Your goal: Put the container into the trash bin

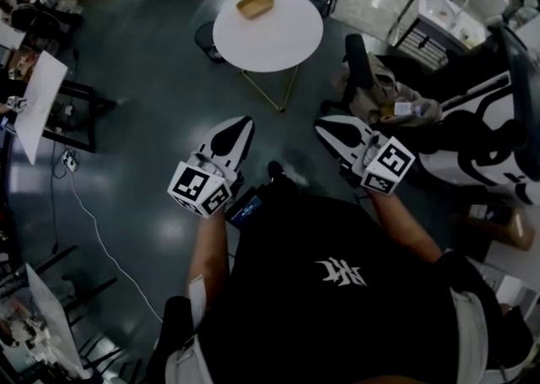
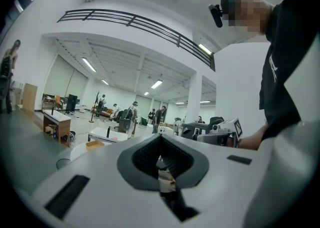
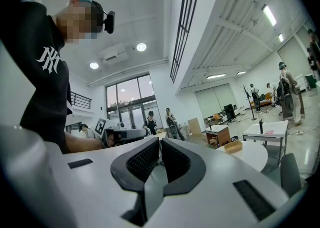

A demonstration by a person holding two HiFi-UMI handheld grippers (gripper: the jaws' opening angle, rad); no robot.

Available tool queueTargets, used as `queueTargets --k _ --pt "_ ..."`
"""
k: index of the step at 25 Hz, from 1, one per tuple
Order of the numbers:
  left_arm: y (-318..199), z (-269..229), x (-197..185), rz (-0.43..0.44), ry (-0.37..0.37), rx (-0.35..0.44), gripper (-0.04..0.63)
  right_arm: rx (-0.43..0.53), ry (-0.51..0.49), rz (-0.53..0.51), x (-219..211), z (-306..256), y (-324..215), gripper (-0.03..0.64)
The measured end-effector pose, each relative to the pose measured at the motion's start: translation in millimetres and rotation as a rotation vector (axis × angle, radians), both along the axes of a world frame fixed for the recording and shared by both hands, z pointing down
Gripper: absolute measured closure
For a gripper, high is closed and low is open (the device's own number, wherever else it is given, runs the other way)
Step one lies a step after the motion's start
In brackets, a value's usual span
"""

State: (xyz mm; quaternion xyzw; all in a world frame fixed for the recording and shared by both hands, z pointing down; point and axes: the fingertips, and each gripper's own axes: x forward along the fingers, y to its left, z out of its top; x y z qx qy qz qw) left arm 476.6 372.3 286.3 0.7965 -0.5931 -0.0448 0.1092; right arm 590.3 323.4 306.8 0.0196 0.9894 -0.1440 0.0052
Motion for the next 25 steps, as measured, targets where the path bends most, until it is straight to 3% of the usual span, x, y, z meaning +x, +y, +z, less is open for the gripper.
queueTargets --k 15,25 --pt "-69 12 -118 0.005 0.062 0.001 0.592 0.013 0.067 0.014 -119 2 -73 0.574" --pt "-104 20 -153 0.017 0.071 0.009 0.592 0.023 0.069 0.039 -152 7 -114 0.574"
